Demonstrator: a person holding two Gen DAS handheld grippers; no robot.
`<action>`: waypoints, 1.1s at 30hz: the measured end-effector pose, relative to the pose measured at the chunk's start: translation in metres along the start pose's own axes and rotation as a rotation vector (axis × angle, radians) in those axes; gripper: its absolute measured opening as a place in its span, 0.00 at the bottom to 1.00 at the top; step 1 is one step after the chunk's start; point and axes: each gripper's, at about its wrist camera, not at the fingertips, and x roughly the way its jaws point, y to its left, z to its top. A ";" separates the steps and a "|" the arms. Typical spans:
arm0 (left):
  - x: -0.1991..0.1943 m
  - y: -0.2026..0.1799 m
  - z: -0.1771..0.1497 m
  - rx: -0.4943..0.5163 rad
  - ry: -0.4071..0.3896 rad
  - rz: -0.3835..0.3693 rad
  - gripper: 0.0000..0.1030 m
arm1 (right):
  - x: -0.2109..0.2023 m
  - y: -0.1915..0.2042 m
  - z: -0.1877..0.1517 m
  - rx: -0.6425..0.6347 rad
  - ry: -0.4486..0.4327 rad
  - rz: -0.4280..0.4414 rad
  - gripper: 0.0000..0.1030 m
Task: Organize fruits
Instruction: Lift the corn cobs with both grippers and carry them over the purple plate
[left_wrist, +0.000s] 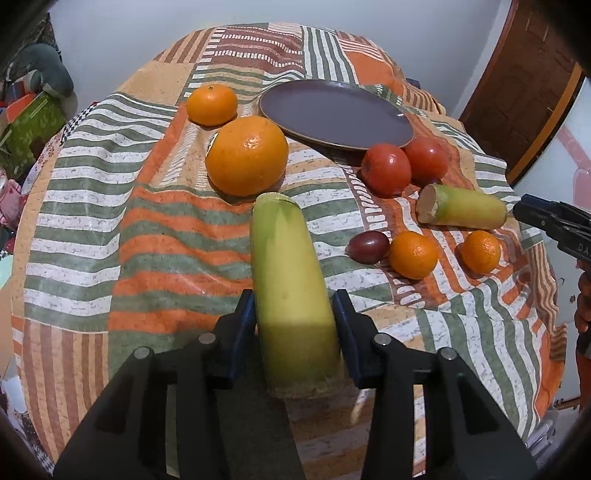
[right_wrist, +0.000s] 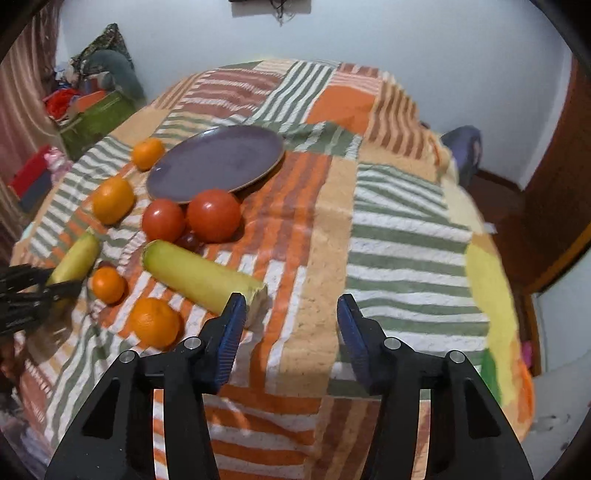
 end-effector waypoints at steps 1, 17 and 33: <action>0.000 0.001 0.000 -0.001 0.002 -0.004 0.41 | 0.000 0.003 0.000 -0.009 -0.001 0.009 0.48; -0.008 -0.001 -0.008 0.031 0.038 0.021 0.40 | 0.058 0.031 0.034 -0.286 0.199 0.258 0.59; -0.013 -0.015 -0.011 0.112 0.076 0.061 0.38 | 0.010 0.011 -0.017 -0.191 0.116 0.160 0.32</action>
